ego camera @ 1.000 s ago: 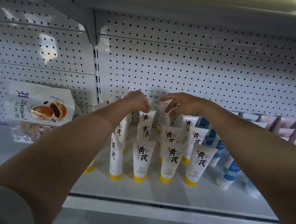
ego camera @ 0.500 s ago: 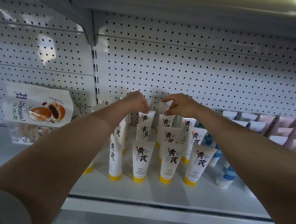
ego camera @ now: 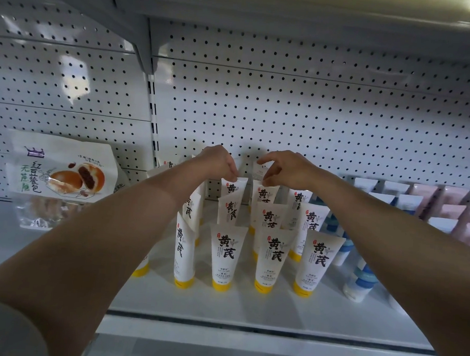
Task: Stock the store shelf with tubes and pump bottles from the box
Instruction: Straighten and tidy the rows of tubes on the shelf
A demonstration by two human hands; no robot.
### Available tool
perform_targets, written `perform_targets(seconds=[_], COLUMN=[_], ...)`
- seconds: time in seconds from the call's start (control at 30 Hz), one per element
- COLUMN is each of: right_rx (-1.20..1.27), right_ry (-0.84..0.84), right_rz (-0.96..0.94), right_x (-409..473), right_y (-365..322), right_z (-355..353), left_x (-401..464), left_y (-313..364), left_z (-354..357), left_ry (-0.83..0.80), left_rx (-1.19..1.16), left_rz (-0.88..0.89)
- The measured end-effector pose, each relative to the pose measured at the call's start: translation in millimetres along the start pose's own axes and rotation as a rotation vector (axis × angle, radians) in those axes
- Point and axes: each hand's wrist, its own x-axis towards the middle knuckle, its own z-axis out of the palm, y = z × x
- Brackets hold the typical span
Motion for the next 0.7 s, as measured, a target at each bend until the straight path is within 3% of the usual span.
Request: perform_targets(seconds=[0.27, 0.7], right_rx=[0.134, 0.005], right_ry=[0.26, 0.238], right_rz=[0.064, 0.139], right_x=[13, 46], right_y=[6, 25], right_z=[-18, -4], left_x=[11, 63], left_y=[1, -11], left_z=[-20, 3], left_ry=[0.184, 0.174], left_rx=[-0.068, 0.06], left_rz=[-0.006, -0.124])
